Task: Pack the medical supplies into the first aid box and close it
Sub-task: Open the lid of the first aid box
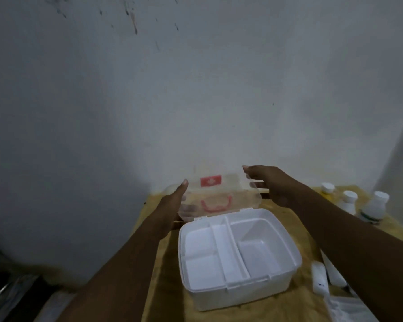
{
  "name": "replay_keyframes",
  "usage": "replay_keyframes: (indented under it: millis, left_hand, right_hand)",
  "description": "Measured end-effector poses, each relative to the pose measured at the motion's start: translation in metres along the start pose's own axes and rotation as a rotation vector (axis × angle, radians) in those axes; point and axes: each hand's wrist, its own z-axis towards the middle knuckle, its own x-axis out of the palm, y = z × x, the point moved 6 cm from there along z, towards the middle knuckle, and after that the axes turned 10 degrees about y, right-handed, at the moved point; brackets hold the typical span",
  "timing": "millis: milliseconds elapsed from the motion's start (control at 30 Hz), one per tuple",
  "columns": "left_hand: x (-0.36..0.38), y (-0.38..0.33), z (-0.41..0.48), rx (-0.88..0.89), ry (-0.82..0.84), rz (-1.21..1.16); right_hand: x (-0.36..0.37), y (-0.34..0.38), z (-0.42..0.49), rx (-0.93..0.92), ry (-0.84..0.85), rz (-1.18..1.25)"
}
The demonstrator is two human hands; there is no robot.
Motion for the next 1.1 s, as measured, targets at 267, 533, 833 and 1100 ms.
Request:
replay_keyframes:
  millis: [267, 533, 833, 1100]
  left_hand:
    - [-0.001, 0.031, 0.003, -0.145, 0.032, 0.135]
    - [0.003, 0.008, -0.052, -0.06, -0.101, 0.324]
    - [0.017, 0.034, -0.121, 0.005, -0.116, 0.396]
    - [0.033, 0.037, -0.138, 0.122, -0.199, 0.481]
  right_hand:
    - [-0.006, -0.045, -0.011, 0.146, -0.044, 0.011]
    - [-0.006, -0.022, -0.067, 0.076, -0.126, -0.162]
    - [0.008, -0.042, -0.142, -0.03, -0.313, -0.462]
    - [0.009, -0.042, -0.182, -0.137, -0.303, -0.695]
